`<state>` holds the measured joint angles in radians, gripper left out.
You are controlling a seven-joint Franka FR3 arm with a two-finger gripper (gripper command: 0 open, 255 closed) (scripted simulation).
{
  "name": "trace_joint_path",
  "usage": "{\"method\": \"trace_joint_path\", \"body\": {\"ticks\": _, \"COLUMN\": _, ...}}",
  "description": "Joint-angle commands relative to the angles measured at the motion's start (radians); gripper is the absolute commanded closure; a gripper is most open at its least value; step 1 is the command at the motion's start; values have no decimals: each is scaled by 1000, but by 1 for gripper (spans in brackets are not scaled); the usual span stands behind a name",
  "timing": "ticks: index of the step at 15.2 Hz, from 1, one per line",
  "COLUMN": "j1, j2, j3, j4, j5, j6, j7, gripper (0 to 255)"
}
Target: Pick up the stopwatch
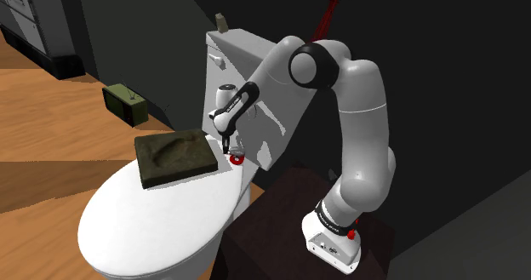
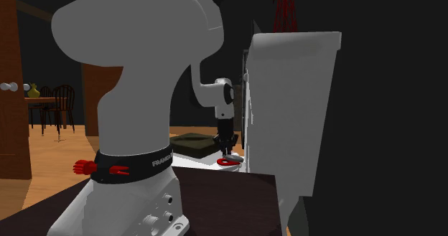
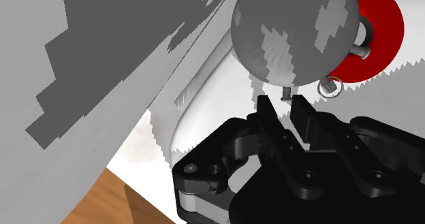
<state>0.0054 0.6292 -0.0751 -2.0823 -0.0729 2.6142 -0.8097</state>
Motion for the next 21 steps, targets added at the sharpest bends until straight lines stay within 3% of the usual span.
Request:
{"method": "trace_joint_path", "body": {"ticks": 1, "j1": 3, "j2": 9, "j3": 6, "j4": -8, "j5": 1, "j6": -8, "j7": -1, "gripper": 255}}
{"method": "trace_joint_path", "body": {"ticks": 7, "j1": 4, "j2": 8, "j3": 6, "j4": -9, "j5": 1, "j6": -9, "j7": 0, "gripper": 255}}
{"method": "trace_joint_path", "body": {"ticks": 21, "j1": 8, "j2": -167, "j3": 2, "j4": -53, "j5": -2, "j6": -140, "j7": -8, "gripper": 255}}
